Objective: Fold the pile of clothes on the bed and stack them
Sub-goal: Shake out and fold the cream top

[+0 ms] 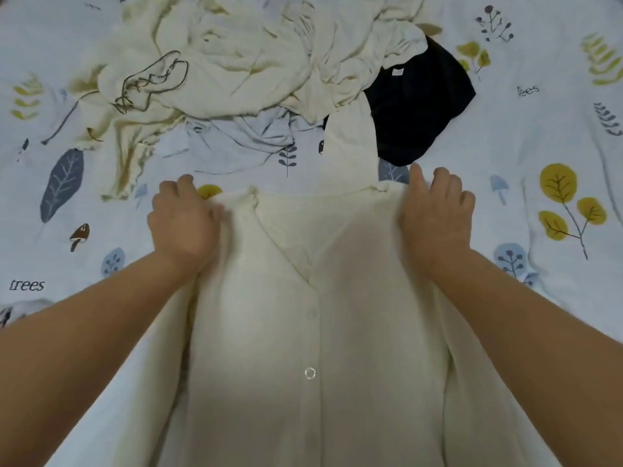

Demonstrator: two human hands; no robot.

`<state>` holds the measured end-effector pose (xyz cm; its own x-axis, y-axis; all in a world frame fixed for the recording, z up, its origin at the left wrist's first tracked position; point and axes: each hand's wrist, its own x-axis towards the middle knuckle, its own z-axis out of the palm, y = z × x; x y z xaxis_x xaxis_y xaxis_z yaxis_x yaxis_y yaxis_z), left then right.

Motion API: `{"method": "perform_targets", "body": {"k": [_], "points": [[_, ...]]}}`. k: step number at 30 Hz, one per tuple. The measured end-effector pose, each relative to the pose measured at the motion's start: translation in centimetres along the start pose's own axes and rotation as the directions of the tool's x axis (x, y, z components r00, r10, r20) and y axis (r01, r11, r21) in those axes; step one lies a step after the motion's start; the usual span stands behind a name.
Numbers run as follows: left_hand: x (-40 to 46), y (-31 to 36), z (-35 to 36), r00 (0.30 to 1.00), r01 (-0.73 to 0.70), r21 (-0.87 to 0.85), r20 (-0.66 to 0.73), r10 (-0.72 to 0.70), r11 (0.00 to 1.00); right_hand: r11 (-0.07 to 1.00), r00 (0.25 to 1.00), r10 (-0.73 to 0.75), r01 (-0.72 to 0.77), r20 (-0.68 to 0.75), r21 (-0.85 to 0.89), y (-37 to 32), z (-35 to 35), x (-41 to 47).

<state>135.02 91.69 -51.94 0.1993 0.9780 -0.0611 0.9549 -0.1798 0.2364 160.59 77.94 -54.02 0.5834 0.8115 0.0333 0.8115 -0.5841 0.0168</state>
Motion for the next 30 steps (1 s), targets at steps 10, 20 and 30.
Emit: {"method": "perform_targets", "body": {"k": [10,20,30], "points": [[-6.8,7.6,5.6,0.932,-0.207,-0.013,0.303,0.201,0.978,0.999,0.981,-0.024,0.016,0.195,0.043,-1.9,1.7,-4.6],[-8.1,11.3,4.5,0.991,-0.085,-0.695,0.016,0.133,0.714,0.641,0.938,0.259,-0.345,0.229,0.686,4.6,-0.4,-0.9],[-11.6,9.0,7.1,0.617,-0.763,-0.193,0.069,0.784,0.617,0.739,0.828,0.350,-0.531,0.438,0.414,5.6,0.2,-3.9]]}}
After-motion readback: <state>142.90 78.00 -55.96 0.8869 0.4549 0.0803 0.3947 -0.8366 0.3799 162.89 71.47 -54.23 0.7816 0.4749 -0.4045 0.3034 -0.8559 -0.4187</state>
